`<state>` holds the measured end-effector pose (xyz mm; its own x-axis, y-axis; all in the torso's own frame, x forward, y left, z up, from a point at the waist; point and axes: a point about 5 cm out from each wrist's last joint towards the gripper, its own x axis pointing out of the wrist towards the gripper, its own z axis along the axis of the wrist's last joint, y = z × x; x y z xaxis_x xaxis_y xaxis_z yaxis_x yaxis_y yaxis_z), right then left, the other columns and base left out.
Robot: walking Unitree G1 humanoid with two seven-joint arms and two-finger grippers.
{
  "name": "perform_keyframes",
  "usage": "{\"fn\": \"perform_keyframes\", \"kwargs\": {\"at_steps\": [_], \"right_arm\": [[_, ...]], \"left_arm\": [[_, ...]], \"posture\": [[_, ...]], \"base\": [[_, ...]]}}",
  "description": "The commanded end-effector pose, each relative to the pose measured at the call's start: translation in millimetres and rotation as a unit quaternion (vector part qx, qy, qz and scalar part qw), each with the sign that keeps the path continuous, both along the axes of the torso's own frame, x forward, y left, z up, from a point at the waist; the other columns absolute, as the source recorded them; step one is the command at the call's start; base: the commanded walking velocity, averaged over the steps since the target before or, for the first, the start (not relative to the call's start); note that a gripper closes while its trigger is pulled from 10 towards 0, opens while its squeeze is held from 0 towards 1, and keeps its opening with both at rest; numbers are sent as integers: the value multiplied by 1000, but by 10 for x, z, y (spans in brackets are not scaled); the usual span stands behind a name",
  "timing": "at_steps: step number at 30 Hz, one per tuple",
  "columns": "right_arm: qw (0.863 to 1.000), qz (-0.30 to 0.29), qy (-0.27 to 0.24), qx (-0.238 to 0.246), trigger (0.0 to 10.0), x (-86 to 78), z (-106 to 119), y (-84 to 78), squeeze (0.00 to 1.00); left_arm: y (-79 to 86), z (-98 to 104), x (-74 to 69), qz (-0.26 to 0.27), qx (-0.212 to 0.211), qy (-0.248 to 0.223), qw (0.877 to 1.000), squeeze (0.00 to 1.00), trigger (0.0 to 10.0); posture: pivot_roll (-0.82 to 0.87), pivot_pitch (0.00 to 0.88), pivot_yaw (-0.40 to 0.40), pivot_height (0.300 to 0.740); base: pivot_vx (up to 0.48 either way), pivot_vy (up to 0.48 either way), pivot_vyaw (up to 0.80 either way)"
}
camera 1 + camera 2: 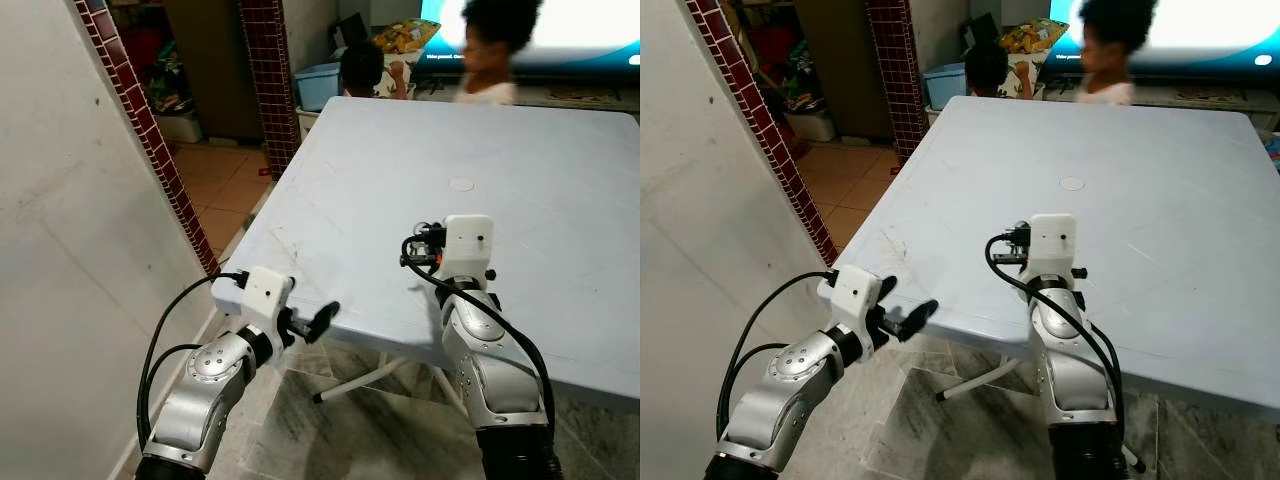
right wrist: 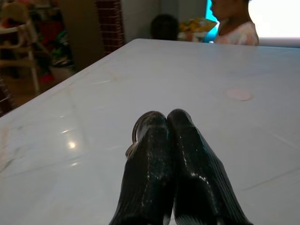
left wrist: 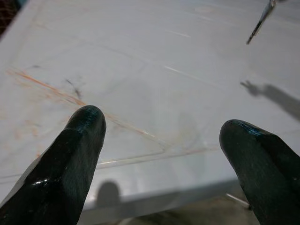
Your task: Hang keys on a hook
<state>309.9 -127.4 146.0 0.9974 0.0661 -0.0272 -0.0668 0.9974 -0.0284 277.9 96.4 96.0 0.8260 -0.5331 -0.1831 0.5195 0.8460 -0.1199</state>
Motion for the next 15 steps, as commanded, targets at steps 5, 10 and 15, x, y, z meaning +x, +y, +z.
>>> {"fn": "perform_keyframes", "kwargs": {"at_steps": [5,10,15], "right_arm": [[1000,10,-7,-8,10000,-42,16,43,0],[998,-31,23,-47,10000,-44,-93,-88,0],[996,-34,36,-75,10000,-68,-177,-163,0]], "left_arm": [[17,-17,-2,12,15,-6,1000,0,10000],[16,-21,17,21,25,-13,999,0,10000],[14,-17,22,15,19,-12,1000,0,10000]], "posture": [[-75,0,111,740],[-77,0,113,740],[-78,0,117,740]], "base": [[0,0,0],[0,0,0],[0,0,0]]}}
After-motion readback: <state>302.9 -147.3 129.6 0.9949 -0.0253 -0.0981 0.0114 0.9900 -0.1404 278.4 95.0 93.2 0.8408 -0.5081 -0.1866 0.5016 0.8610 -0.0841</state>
